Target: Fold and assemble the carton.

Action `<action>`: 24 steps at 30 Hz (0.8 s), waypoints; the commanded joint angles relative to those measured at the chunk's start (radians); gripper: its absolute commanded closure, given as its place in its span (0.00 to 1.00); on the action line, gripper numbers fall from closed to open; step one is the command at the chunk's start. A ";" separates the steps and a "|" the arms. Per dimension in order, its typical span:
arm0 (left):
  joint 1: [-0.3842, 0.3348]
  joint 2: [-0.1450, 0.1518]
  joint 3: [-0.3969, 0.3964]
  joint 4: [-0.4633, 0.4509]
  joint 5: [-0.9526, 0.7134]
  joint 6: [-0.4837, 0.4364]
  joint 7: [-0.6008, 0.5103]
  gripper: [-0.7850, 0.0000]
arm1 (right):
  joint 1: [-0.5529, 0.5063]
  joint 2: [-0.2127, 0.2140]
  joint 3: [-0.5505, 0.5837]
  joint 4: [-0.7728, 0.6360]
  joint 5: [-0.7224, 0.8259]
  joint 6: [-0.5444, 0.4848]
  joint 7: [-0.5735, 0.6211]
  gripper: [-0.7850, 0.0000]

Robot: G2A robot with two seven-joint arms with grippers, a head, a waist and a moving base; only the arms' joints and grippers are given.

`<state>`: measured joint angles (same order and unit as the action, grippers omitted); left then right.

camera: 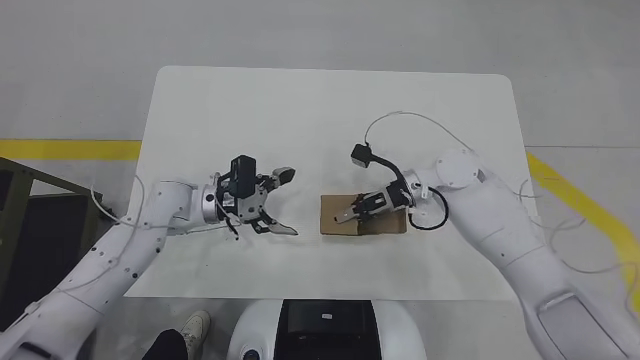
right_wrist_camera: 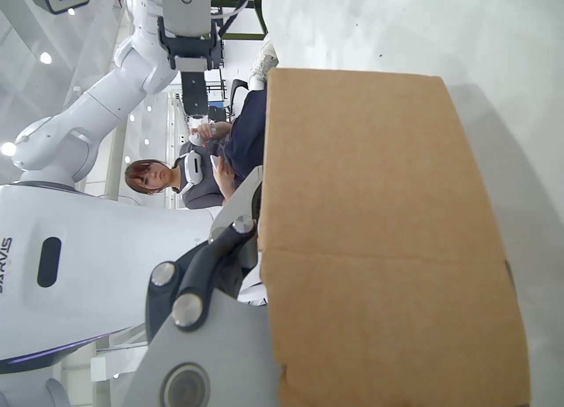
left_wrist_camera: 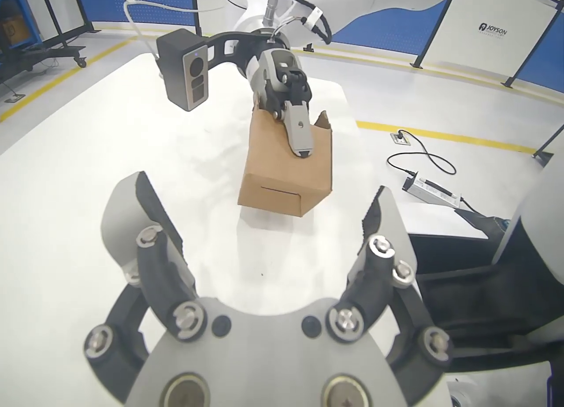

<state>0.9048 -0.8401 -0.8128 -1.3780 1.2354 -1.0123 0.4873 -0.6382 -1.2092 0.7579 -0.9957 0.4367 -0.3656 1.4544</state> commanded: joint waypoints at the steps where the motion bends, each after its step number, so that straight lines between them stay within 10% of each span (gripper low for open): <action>1: 0.001 0.003 0.003 0.004 0.006 0.000 0.011 0.00 | 0.018 -0.014 -0.018 0.036 0.023 -0.002 -0.002 1.00; 2: 0.002 0.004 0.004 0.005 0.008 0.000 0.015 0.00 | 0.025 -0.020 -0.024 0.052 0.032 -0.004 -0.004 0.97; 5: 0.004 0.005 0.010 0.013 0.018 0.000 0.016 0.00 | 0.041 -0.036 -0.042 0.089 0.046 -0.010 -0.010 0.00; 24: 0.039 -0.040 0.034 0.034 0.020 0.145 -0.066 0.00 | -0.075 0.037 0.136 -0.029 0.019 -0.026 -0.106 0.00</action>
<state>0.9323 -0.8802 -0.7761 -1.3312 1.2491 -0.8836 0.4303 -0.6916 -1.1835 0.8697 -0.9818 0.4670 -0.3982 1.3579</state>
